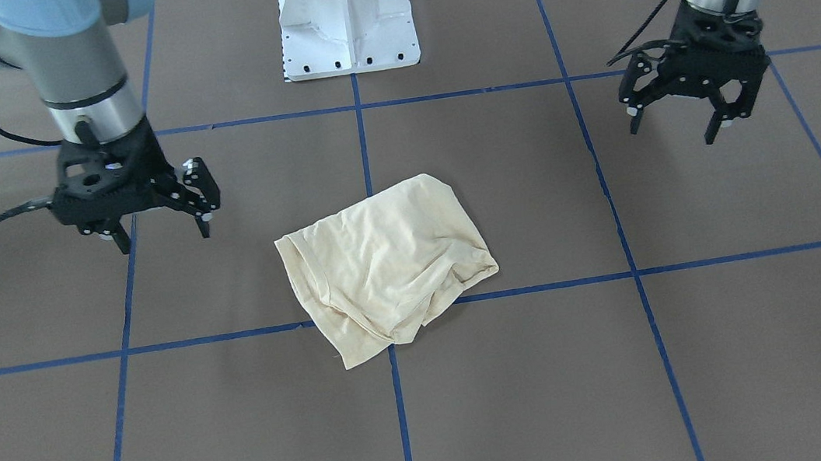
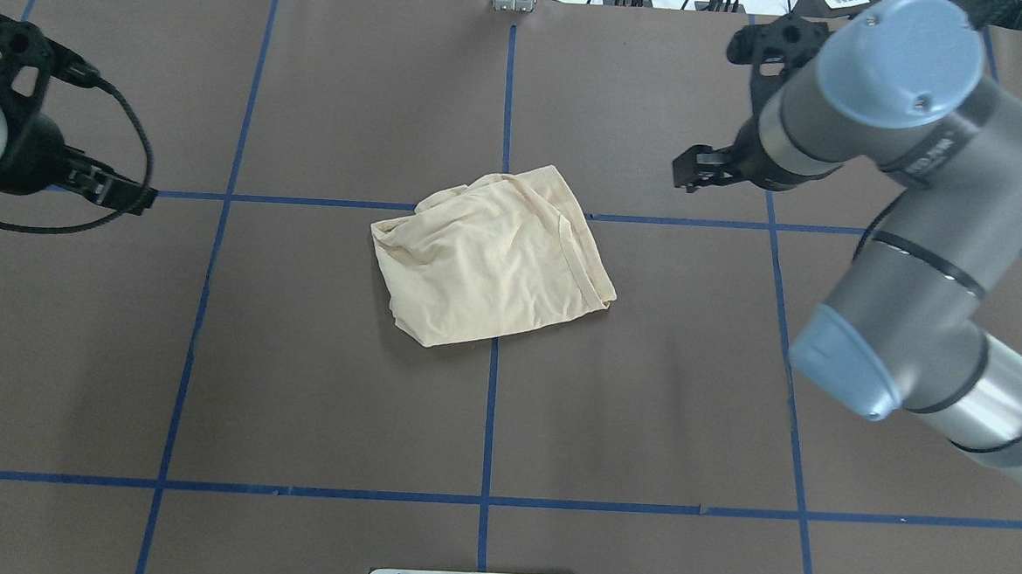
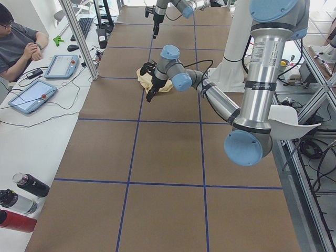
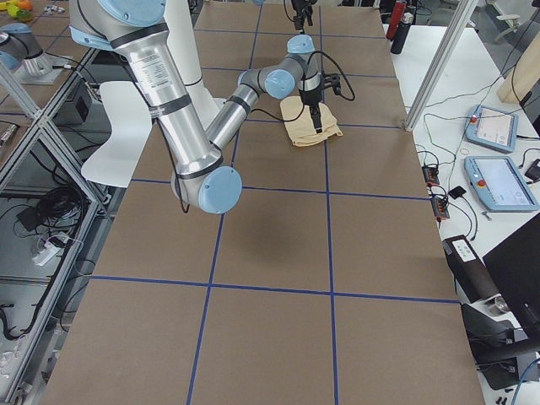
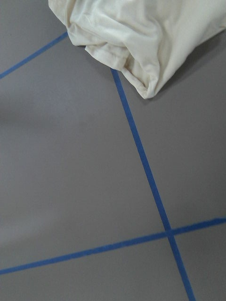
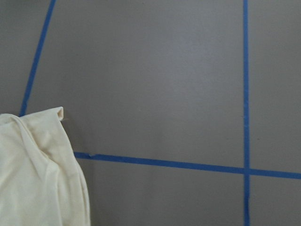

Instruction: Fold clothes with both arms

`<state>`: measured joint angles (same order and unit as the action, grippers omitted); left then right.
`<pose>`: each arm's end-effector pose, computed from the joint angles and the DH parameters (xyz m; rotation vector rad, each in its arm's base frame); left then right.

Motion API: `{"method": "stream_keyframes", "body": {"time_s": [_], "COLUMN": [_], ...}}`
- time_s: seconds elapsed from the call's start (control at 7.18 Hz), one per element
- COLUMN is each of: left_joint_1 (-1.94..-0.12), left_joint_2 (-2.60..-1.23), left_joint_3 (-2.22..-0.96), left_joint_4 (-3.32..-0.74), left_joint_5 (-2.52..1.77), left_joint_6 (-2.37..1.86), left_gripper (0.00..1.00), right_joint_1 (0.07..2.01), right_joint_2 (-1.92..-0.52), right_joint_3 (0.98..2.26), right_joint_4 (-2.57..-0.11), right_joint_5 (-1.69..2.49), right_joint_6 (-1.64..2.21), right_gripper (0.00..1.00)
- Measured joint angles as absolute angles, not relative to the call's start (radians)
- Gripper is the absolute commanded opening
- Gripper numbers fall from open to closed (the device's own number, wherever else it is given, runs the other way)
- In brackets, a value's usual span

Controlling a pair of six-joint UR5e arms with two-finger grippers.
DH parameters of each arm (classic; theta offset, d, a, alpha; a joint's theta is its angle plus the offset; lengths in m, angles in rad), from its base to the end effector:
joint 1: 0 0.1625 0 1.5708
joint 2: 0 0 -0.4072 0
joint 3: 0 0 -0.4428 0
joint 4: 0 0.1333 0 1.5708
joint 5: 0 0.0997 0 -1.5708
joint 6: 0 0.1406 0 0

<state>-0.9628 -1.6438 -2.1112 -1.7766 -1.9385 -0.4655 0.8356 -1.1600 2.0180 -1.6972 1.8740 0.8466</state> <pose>0.2495 -0.5034 0.3305 0.5199 0.7140 0.2837 -0.3454 -0.5181 0.2341 0.3044 -0.7193 -0.0052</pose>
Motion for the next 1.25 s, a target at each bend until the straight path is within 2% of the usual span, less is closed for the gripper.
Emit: {"method": "stream_keyframes", "body": {"time_s": [0.28,0.56,0.97,1.25], "left_joint_1": [-1.204,-1.421,-1.589,-1.685], "left_joint_2": [-1.546,-1.506,-1.501,-1.473], "left_joint_3": [-2.08,-1.96,-1.755,-1.701], "left_joint_4": [-1.775,-1.775,-1.775,-1.763], "left_joint_5": [-2.068,-2.127,-2.143,-2.211], "left_joint_6": [-0.201,0.074,0.254,0.261], "left_gripper": [1.0,1.0,1.0,1.0], "right_joint_1": [1.046,1.315,1.576,1.621], "right_joint_2": [-1.391,-1.6,-1.725,-1.755], "right_joint_3": [2.107,2.063,1.861,1.823], "right_joint_4": [-1.705,-1.706,-1.707,-1.707], "right_joint_5": [2.055,2.166,2.187,2.208], "right_joint_6": [0.569,0.213,-0.15,-0.186], "right_gripper": [1.0,1.0,1.0,1.0]}}
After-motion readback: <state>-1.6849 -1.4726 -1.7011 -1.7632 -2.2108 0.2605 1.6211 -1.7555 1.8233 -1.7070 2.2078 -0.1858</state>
